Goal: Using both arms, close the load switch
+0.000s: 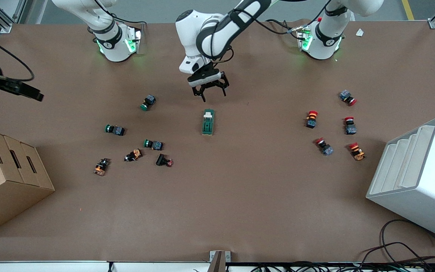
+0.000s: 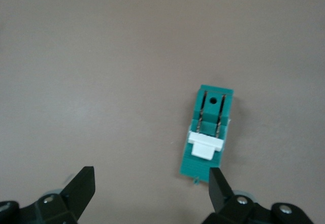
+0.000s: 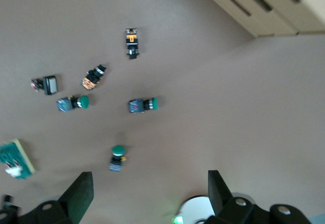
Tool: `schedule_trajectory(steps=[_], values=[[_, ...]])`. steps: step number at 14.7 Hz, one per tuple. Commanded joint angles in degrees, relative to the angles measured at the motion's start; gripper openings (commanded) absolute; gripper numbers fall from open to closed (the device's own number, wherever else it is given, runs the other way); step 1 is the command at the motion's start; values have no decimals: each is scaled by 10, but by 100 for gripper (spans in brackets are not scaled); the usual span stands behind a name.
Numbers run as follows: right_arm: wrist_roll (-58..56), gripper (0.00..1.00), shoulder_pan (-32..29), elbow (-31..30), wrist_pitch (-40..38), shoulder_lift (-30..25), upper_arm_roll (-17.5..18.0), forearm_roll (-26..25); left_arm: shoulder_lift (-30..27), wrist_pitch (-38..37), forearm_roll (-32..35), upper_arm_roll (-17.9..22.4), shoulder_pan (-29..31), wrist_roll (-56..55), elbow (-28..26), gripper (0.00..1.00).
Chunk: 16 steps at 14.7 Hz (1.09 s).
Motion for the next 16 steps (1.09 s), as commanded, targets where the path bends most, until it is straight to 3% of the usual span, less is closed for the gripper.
schedule_trajectory(steps=[1,5,7,9,13,16], values=[[129,100,38,-5,26,18,-2,20,29,2,93,3,-26,-118,6,99],[297,100,103,-6,69,61,-2,23,59,-1,244,3,-63,-238,-19,99],[355,100,122,-5,80,81,-2,51,65,-6,311,4,-63,-248,-36,99],[419,100,139,-10,113,97,-2,77,84,-30,353,4,-76,-266,-37,99],[530,100,184,-22,174,132,-2,80,113,-74,428,5,-85,-334,-55,98],[583,100,221,-89,261,131,-2,98,141,-107,492,7,-88,-379,-58,98]])
